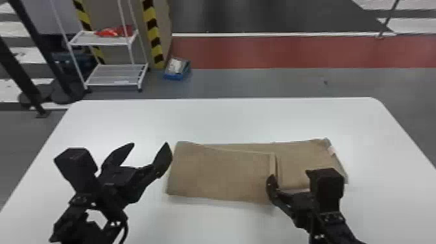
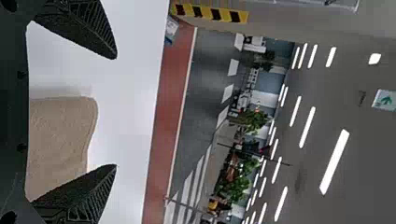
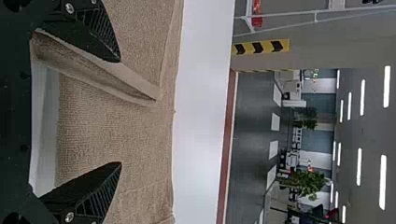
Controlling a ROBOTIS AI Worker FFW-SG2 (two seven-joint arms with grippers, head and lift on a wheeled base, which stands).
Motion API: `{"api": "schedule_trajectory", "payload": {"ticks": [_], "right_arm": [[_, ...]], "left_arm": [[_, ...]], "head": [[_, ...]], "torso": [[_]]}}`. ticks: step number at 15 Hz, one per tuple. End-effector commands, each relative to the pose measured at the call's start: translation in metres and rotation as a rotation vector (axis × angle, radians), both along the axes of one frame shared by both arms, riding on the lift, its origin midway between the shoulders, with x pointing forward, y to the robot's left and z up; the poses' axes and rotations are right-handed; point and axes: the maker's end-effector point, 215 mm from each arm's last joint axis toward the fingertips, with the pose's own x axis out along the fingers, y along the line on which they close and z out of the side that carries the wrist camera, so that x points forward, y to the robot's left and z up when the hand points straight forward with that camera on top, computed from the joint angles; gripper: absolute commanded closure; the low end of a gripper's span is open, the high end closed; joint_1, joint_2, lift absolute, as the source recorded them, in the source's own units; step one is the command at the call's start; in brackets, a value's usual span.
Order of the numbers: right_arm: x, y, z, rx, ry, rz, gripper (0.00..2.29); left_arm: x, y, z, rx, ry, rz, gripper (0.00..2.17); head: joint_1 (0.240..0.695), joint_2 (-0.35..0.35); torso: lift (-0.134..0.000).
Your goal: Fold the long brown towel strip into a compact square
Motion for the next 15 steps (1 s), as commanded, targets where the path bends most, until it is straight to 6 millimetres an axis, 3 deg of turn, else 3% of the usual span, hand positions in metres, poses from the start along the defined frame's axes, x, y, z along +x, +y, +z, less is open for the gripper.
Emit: {"api": "schedule_trajectory", "payload": {"ticks": [1, 7, 15], "right_arm": [[0.006, 0.009, -0.005, -0.001, 0.006, 0.017, 0.1], [0.013, 0.017, -0.025, -0.01, 0.037, 0.036, 0.13], [0.013, 0.039, -0.015, -0.009, 0.002, 0.085, 0.48]], "left_arm": [[-0.001, 0.028, -0.017, -0.027, 0.008, 0.042, 0.04], [-0.008, 0.031, -0.039, -0.093, 0.033, 0.019, 0.04], [-0.016, 0.045, -0.049, -0.126, 0.048, 0.031, 0.05]], "head": [[0.695, 0.075], [0.695, 0.133], [0.695, 0.167]], "torso": [[-0.122], [-0.122], [-0.122]]}}
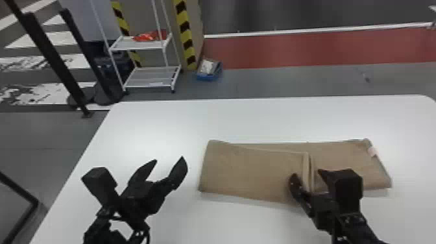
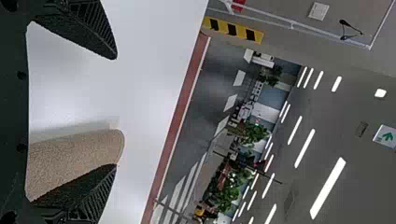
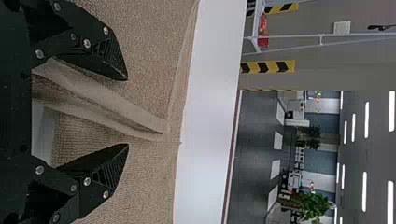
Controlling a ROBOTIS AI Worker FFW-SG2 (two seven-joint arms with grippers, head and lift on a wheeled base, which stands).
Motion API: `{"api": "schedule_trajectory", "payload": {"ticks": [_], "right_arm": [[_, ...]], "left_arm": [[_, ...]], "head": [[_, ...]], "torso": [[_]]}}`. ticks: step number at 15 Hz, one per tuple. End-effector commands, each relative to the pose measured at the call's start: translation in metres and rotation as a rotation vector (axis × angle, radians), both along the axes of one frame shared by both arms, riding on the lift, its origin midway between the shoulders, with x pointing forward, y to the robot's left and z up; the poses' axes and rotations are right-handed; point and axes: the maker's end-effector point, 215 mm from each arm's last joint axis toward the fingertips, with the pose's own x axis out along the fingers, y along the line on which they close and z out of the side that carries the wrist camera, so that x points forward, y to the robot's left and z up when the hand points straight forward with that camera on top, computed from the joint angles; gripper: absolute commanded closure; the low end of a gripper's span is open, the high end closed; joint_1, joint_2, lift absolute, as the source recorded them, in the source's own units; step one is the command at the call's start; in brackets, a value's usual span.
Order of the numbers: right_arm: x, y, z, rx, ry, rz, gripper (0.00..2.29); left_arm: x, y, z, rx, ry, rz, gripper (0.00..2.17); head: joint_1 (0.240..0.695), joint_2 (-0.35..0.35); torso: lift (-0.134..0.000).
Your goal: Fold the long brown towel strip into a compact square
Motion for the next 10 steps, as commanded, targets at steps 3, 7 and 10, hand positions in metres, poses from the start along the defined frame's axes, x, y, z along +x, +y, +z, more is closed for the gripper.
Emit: {"api": "schedule_trajectory", "payload": {"ticks": [3, 7, 10], "right_arm": [[0.0001, 0.0039, 0.0007, -0.009, 0.0, 0.008, 0.62], [-0.0004, 0.0045, 0.0014, -0.008, -0.001, 0.01, 0.62], [-0.0008, 0.005, 0.0031, -0.01, -0.001, 0.011, 1.19]], "left_arm": [[-0.0016, -0.002, -0.0024, -0.005, 0.003, -0.006, 0.05], [-0.0033, -0.0007, -0.0051, -0.005, 0.008, -0.005, 0.05], [-0.0036, -0.0013, -0.0057, -0.006, 0.009, -0.008, 0.05]], "head": [[0.695, 0.179], [0.695, 0.18], [0.695, 0.181]], "torso": [[-0.122], [-0.122], [-0.122]]}}
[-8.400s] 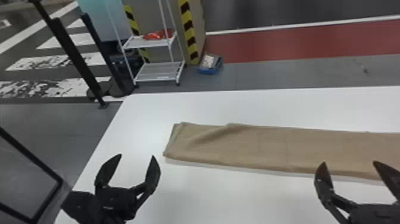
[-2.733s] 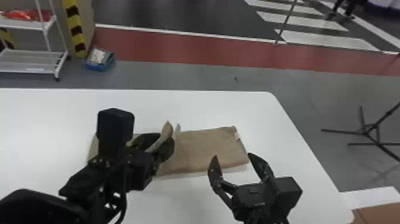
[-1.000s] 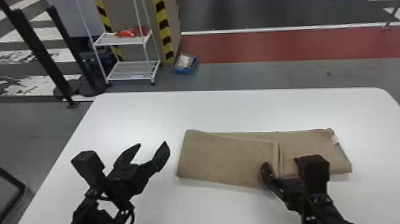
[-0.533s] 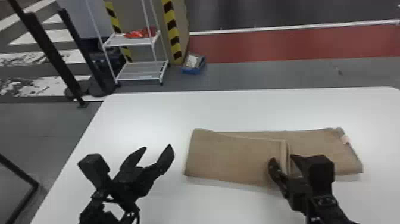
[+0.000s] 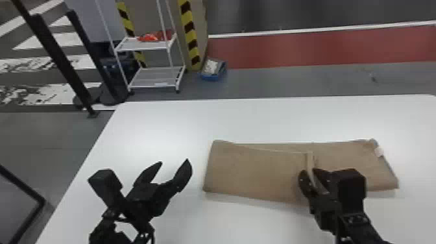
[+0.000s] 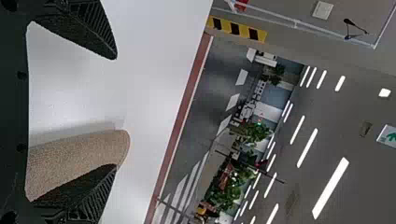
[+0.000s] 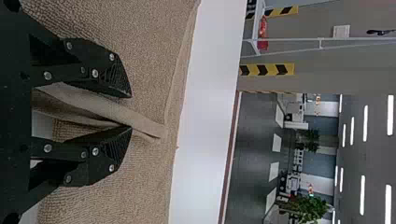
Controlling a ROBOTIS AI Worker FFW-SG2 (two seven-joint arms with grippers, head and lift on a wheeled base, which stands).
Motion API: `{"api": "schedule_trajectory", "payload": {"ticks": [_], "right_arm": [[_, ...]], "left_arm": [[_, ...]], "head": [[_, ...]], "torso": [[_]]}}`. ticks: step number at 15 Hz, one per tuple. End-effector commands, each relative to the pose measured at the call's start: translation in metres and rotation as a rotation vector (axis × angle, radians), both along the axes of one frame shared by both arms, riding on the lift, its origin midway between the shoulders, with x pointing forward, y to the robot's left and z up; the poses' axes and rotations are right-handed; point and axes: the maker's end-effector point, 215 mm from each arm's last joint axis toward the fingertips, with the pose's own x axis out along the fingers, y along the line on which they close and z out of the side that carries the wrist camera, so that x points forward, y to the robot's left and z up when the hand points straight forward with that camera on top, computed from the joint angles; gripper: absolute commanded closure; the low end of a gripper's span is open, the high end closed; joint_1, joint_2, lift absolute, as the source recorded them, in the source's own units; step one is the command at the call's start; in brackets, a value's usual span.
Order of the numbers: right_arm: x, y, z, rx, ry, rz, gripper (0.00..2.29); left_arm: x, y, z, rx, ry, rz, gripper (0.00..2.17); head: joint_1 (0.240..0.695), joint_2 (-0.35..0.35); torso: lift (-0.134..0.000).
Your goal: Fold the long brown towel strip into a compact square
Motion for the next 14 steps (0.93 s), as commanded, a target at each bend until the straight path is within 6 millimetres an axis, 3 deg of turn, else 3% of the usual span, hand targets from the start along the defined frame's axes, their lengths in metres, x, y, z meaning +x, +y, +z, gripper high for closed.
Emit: {"api": "schedule_trajectory", "payload": {"ticks": [1, 2, 3, 6, 12, 14], "right_arm": [[-0.002, 0.001, -0.001, 0.001, 0.004, 0.001, 1.31], [-0.002, 0.0, -0.002, 0.0, 0.005, -0.001, 1.34], [-0.003, 0.0, -0.003, 0.0, 0.008, -0.001, 1.55], [-0.002, -0.001, 0.004, 0.003, -0.004, -0.004, 1.6], [0.006, -0.004, 0.065, 0.015, -0.069, -0.011, 1.6], [-0.003, -0.007, 0.042, -0.002, 0.001, -0.004, 1.59]], "left_arm": [[0.0, -0.001, 0.0, -0.003, 0.0, -0.001, 0.05], [0.0, 0.0, 0.0, -0.003, -0.001, -0.001, 0.05], [0.0, 0.0, 0.0, -0.003, -0.001, -0.001, 0.05], [0.0, -0.001, 0.0, -0.002, -0.001, -0.003, 0.05], [0.0, 0.001, 0.001, -0.001, -0.002, -0.002, 0.05], [-0.001, 0.001, -0.002, -0.002, 0.003, -0.002, 0.05]], "head": [[0.695, 0.181], [0.695, 0.181], [0.695, 0.181], [0.695, 0.181], [0.695, 0.184], [0.695, 0.18]], "torso": [[-0.122], [-0.122], [-0.122], [-0.122], [-0.122], [-0.122]]}}
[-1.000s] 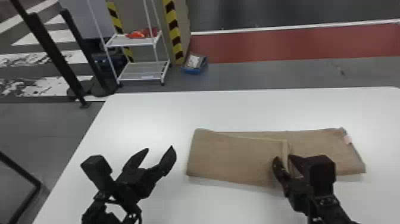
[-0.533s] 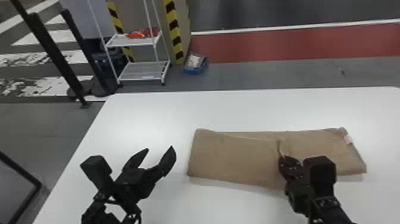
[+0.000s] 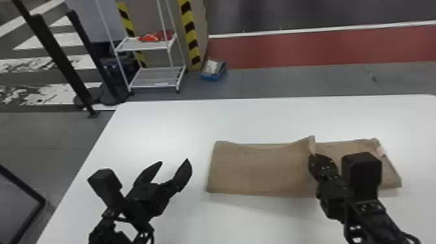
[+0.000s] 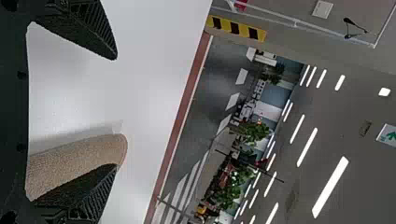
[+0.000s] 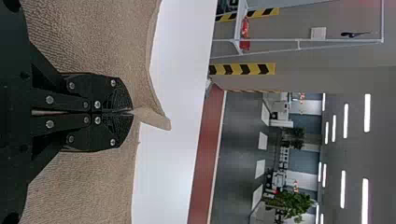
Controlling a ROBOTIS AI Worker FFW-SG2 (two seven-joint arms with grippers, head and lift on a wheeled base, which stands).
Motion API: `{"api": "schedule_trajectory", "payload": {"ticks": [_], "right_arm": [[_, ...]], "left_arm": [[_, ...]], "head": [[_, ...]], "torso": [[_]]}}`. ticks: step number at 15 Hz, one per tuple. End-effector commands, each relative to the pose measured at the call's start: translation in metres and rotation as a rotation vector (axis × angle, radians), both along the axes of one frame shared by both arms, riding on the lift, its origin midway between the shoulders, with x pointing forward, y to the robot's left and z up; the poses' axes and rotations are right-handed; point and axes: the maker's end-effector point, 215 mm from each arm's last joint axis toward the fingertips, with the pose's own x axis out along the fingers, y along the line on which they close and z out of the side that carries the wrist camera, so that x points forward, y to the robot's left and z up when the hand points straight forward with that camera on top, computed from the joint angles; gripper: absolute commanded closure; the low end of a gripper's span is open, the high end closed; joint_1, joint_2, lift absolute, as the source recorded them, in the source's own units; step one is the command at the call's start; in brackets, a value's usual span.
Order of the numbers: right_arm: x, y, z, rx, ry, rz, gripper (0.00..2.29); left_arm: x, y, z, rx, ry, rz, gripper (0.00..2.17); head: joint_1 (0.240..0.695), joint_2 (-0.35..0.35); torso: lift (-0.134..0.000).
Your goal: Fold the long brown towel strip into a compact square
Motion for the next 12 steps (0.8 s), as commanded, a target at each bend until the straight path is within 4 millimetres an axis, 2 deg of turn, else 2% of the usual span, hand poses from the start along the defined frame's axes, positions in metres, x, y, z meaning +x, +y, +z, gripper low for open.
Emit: {"api": "schedule_trajectory", "payload": {"ticks": [1, 3, 4, 5, 7, 8, 12], "right_arm": [[-0.01, -0.004, -0.032, -0.019, 0.074, -0.001, 1.58], [-0.018, -0.004, -0.058, -0.024, 0.125, 0.001, 1.49], [-0.019, -0.005, -0.061, -0.023, 0.126, 0.0, 1.16], [-0.02, -0.006, -0.06, -0.02, 0.121, -0.003, 0.73], [-0.02, -0.008, -0.053, -0.015, 0.106, -0.008, 0.3], [-0.02, -0.008, -0.049, -0.013, 0.1, -0.008, 0.23], [-0.02, -0.011, -0.048, -0.013, 0.097, -0.014, 0.23]], "left_arm": [[0.0, 0.0, -0.003, -0.002, 0.005, 0.001, 0.05], [0.001, -0.001, -0.003, -0.002, 0.004, 0.001, 0.05], [0.001, -0.002, -0.006, -0.004, 0.009, -0.001, 0.05], [0.001, -0.002, -0.007, -0.005, 0.012, -0.001, 0.05], [0.0, -0.002, -0.008, -0.004, 0.014, -0.002, 0.05], [0.0, -0.001, -0.008, -0.005, 0.013, -0.002, 0.05], [-0.001, -0.002, -0.012, -0.008, 0.017, -0.007, 0.05]], "head": [[0.695, 0.178], [0.695, 0.176], [0.695, 0.176], [0.695, 0.176], [0.695, 0.173], [0.695, 0.172], [0.695, 0.17]], "torso": [[-0.122], [-0.122], [-0.122], [-0.122], [-0.122], [-0.122], [-0.122]]}}
